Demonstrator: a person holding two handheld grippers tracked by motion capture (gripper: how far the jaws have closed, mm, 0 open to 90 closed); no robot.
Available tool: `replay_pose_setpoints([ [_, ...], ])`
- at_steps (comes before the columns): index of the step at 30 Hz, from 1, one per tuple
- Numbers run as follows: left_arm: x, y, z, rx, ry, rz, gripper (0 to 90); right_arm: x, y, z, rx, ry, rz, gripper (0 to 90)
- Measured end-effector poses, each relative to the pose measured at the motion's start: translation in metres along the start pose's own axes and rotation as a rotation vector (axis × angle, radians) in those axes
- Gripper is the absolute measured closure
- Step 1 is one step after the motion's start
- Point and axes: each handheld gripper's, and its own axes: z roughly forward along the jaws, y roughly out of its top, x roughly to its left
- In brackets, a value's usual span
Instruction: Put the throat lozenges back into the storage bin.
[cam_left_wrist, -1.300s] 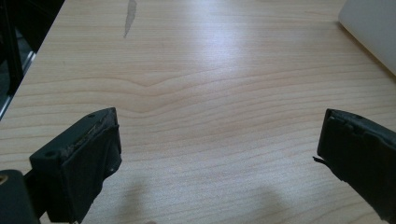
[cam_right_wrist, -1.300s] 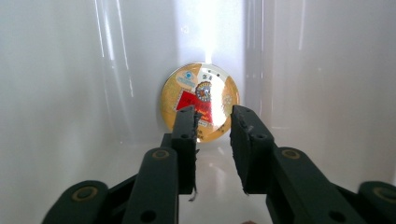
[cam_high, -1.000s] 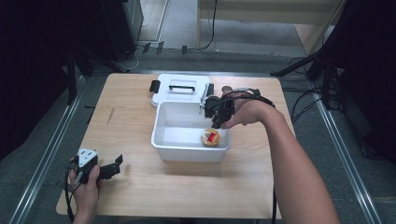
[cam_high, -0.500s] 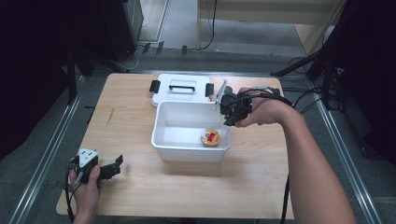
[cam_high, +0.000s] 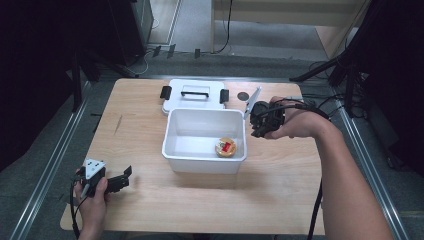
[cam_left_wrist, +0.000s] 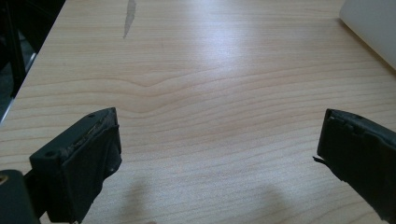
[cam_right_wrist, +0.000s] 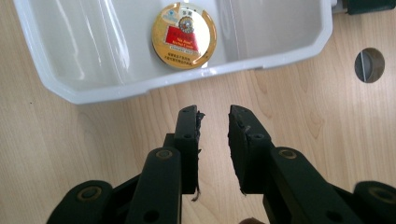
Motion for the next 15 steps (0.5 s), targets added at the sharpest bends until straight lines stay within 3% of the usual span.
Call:
replay_pose_setpoints([
  [8,0.000,0.000,0.000,0.003,0.001,0.004,0.2,0.001,-0.025,0.008,-0.020,0.002,0.056,72.6],
  [14,0.000,0.000,0.000,0.003,0.000,0.005,0.2,0.004,-0.047,0.018,-0.079,-0.007,0.135,68.2],
  [15,0.000,0.000,0.000,0.005,0.001,0.004,0.2,0.004,-0.054,0.022,-0.099,-0.012,0.168,66.4],
])
